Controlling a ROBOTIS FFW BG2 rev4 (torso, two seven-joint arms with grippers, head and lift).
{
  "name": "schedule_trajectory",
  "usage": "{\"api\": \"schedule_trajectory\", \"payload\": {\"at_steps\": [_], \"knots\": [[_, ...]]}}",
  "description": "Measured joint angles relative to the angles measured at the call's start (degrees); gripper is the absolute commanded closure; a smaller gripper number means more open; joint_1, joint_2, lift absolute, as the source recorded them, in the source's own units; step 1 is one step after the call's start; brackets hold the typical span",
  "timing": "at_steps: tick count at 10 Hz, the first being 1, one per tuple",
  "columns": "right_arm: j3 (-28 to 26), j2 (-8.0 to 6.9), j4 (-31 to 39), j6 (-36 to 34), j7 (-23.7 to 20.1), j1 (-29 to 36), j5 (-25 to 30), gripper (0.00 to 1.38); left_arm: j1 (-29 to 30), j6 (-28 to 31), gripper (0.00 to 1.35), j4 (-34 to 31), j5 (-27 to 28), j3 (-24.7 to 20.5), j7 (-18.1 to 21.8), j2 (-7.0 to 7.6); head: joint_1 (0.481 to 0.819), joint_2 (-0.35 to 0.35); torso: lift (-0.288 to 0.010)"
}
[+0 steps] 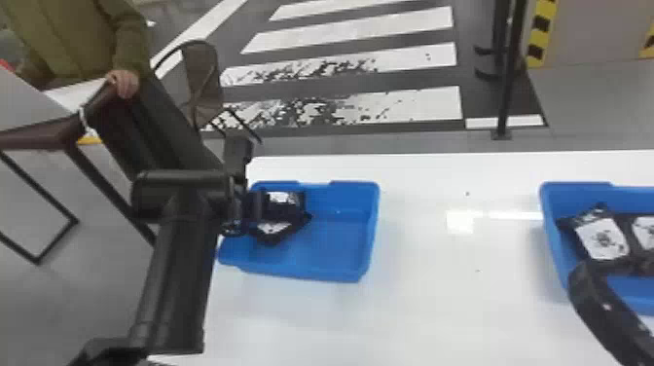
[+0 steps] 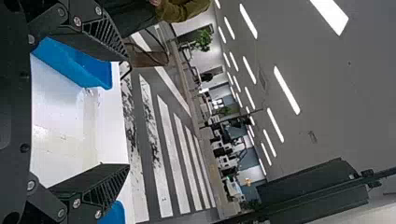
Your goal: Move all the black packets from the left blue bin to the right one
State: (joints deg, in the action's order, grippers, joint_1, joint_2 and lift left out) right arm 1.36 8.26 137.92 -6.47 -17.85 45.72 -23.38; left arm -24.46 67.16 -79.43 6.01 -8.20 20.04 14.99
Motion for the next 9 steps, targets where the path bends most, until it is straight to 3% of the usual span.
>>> {"api": "schedule_trajectory", "payload": {"at_steps": [2,4,9], "knots": [[0.0,0.13,-0.2,0.0,-0.2,0.1,-0.7,0.24,1.3,-3.6,1.20,0.4,0.8,-1.7,-0.2,-0.86,0.695,0.322,-0.140],[0.0,0.17,-0.3,0.0,-0.3,0.2,-1.1,0.24,3.9,-5.1,1.21,-2.5,0.2,-2.7,0.8,-1.31,0.695,0.319,-0.140],[0.0,0.27,0.0,-0.1,-0.2,0.4,-1.4,0.24,21.3,-3.4,1.21,-36.4,-10.0,-8.3,1.9,-2.51,0.695,0.289,-0.140]]}}
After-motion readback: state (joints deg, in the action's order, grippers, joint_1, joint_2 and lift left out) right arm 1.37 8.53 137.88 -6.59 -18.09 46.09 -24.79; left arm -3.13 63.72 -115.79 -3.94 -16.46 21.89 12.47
